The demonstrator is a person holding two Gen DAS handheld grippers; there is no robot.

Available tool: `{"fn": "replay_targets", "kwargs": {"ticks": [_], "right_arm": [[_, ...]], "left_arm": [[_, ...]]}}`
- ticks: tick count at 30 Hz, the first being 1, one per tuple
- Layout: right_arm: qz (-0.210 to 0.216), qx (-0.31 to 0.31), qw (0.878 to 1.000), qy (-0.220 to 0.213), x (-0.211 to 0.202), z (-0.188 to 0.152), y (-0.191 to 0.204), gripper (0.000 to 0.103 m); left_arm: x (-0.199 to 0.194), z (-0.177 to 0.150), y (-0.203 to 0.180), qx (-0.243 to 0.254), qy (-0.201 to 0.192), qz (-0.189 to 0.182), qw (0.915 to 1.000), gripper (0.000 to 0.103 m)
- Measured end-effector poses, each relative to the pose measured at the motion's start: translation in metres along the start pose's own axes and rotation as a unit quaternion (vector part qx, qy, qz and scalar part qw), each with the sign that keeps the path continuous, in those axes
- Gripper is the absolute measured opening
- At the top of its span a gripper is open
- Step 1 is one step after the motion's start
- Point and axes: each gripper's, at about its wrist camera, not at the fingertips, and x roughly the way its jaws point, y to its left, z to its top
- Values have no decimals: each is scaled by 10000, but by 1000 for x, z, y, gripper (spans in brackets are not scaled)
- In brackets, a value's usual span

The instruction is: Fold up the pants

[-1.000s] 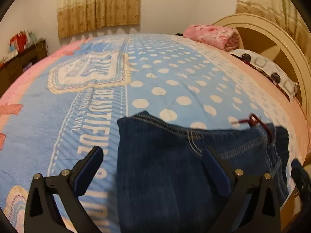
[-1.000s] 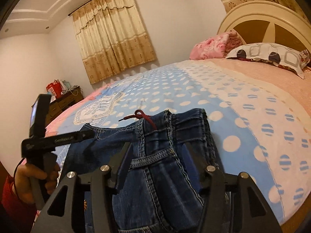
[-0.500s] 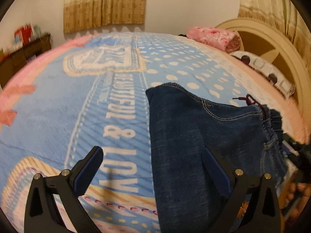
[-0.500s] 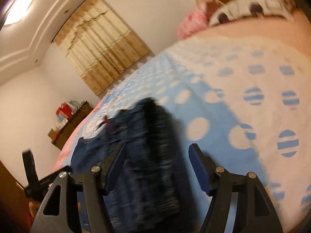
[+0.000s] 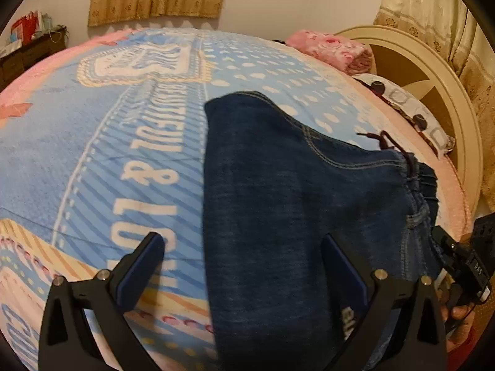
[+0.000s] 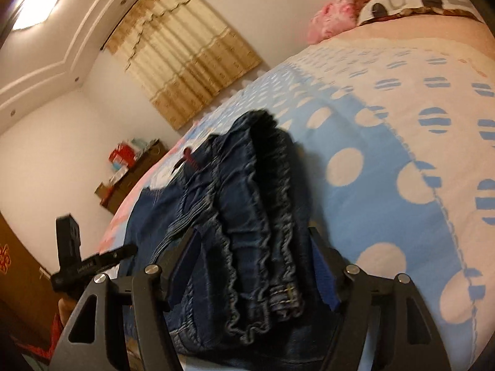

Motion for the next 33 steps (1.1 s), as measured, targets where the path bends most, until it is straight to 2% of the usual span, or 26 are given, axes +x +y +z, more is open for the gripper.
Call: {"fn": "replay_targets", "kwargs": {"ticks": [4, 7, 9, 11, 13, 15, 16, 18, 20, 22, 24, 25, 27, 28, 30, 31, 32, 33], "right_arm": [[486, 132, 9984, 257, -1, 2, 4, 70], [756, -194, 9956, 512, -2, 1, 20, 70], [326, -549, 9966, 517, -2, 5, 27, 68], [-241, -521, 9979, 296, -3, 9, 18, 68], [-393, -315, 9986, 161, -2, 11, 5, 68], [-162, -4, 9996, 212, 3, 9, -10, 70], [108, 90, 9996, 246, 5, 6, -10, 70], [866, 271, 9936, 667, 13, -2, -2, 70], [867, -30, 9928, 824, 16, -5, 11, 70], [977, -209, 9905, 943, 18, -1, 17, 70], [951, -89, 9911, 927, 20, 3, 8, 65], [686, -7, 9936, 902, 25, 2, 2, 56], [590, -16, 9949, 812, 30, -2, -2, 56], [598, -18, 9956, 725, 30, -3, -2, 56], [566, -32, 9962, 661, 29, -7, 0, 56], [550, -88, 9959, 711, 26, -12, 3, 51], [465, -249, 9955, 786, 26, -13, 9, 45], [388, -414, 9949, 839, 17, -19, 17, 39]], "left_arm": [[2, -4, -16, 365, 55, -121, 9992, 103], [4, -6, -20, 495, -3, -119, 9987, 103], [3, -5, -18, 469, 4, -180, 9987, 103], [2, -3, -15, 411, 42, -289, 9987, 103], [-2, -1, -8, 253, 33, -481, 9985, 103], [-5, 1, 3, -18, 27, -742, 9972, 103], [-6, 2, 7, -96, 16, -813, 9966, 103], [-14, 2, 18, -259, -127, -723, 9970, 103], [-20, 1, 23, -233, -345, -616, 9972, 103], [-17, 0, 26, -183, -364, -429, 9982, 103], [-9, -1, 27, -223, -273, -437, 9984, 103], [-8, -1, 24, -141, -347, -368, 9986, 103], [-3, 0, 14, 40, -281, -345, 9990, 103], [-2, 0, 9, 66, -258, -444, 9987, 102], [1, 0, 0, 78, -126, -1039, 9945, 100], [2, -1, -6, 148, -120, -1080, 9940, 99], [3, -3, -10, 237, -149, -927, 9953, 97], [4, -4, -10, 271, -164, -830, 9960, 89]]}}
